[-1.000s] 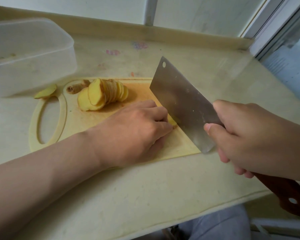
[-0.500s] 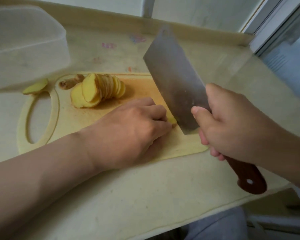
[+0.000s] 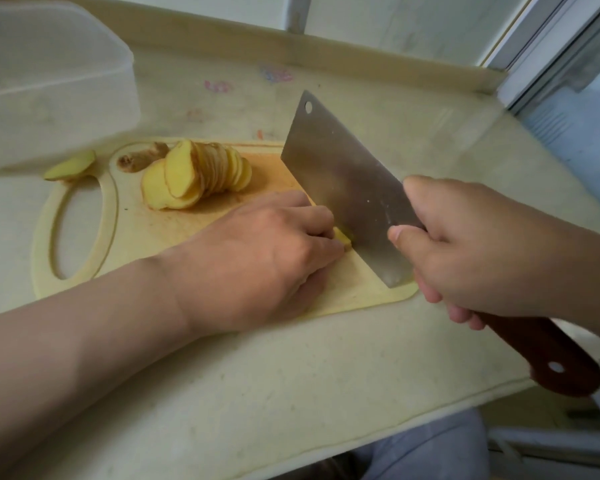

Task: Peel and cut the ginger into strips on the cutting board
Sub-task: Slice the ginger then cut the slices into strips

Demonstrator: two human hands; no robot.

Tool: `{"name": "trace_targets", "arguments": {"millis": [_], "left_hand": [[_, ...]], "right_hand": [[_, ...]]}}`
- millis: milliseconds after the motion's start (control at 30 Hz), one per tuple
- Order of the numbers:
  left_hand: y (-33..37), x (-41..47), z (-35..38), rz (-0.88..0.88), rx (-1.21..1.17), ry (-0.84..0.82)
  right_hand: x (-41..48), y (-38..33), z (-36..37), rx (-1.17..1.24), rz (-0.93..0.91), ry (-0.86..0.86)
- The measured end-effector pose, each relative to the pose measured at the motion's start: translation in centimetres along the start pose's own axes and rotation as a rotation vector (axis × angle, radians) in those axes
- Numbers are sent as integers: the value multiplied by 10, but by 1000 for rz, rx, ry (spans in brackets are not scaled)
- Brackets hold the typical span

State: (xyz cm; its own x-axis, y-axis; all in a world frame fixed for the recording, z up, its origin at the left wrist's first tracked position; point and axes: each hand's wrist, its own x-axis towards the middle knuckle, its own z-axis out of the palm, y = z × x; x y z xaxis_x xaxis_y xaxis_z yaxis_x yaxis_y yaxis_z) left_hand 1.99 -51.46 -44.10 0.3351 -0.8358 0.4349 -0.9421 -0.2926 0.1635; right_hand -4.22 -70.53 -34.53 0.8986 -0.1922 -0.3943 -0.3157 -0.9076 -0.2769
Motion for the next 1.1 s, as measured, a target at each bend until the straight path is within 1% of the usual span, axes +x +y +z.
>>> {"name": "trace_targets", "arguments": {"millis": [33, 167, 300, 367, 467, 600, 733, 900, 1100], "left_hand": [[0, 0, 0, 2, 3, -3], [2, -2, -2, 3, 41, 8], [6, -3, -2, -8, 73, -9], [6, -3, -2, -8, 76, -11], [6, -3, -2, -14, 79, -8], [6, -3, -2, -14, 75, -10], [6, -3, -2, -23, 66, -18], [6, -3, -2, -22, 41, -22], [6, -3, -2, -23, 38, -12]], "right_hand": [[5, -4, -1, 14, 1, -11], [13, -10, 1, -26, -167, 81], [0, 5, 14, 39, -200, 219], [-8, 14, 19, 51, -223, 247], [-15, 20, 21, 91, -220, 225], [-17, 17, 19, 29, -201, 190], [-17, 14, 22, -36, -206, 235], [-21, 19, 25, 102, -179, 261], [-20, 19, 23, 139, -153, 233]]}}
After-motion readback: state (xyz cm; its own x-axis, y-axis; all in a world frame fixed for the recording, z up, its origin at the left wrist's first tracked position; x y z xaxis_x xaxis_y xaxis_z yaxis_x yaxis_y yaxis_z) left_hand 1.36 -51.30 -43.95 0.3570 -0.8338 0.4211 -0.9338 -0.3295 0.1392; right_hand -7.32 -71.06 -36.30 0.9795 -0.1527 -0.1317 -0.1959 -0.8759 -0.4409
